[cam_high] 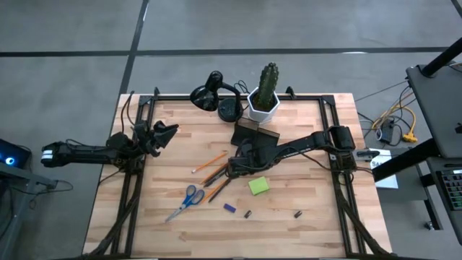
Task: Pick and place office supplies into organizer
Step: Put the top black binder clip into the black desk organizer
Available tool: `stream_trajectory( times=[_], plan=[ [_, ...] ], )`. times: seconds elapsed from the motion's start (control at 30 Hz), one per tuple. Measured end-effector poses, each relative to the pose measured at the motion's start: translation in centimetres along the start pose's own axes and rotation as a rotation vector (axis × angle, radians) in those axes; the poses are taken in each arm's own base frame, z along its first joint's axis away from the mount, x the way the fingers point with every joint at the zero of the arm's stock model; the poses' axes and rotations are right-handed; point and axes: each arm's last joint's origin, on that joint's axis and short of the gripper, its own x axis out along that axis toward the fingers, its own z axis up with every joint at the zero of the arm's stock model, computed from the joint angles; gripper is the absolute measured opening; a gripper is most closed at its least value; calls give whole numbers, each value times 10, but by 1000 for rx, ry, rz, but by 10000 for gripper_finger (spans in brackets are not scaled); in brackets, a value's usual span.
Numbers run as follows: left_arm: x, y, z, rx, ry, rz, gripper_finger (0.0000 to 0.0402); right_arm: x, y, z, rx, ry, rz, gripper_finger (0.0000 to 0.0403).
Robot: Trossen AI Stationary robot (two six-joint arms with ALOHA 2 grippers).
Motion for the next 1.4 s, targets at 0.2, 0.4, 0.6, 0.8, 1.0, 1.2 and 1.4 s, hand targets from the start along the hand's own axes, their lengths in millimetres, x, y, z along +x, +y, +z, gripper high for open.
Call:
stream_trajectory(
  times=[0.2, 0.4, 0.6, 0.8, 1.0, 1.2, 1.4],
  plan=[
    [0, 0, 0, 0, 1, 0, 128, -6, 6, 2, -7, -4, 25, 9],
    [0, 0, 0, 0, 1, 0, 128, -17, 15, 8, -44, -16, 69, 9],
    [0, 0, 0, 0, 1, 0, 128, -29, 18, 20, -90, -27, 46, 9],
    [0, 0, 0, 0, 1, 1, 128, -41, 16, 36, -131, -45, 54, 9],
    [0, 0, 0, 0, 1, 1, 128, -52, 8, 55, -174, -99, 40, 8],
    [0, 0, -1, 1, 4, 2, 128, -50, 1, 77, -232, -119, 18, 8],
    [0, 0, -1, 2, 4, 3, 128, -48, -6, 94, -280, -127, 2, 8]
  ],
)
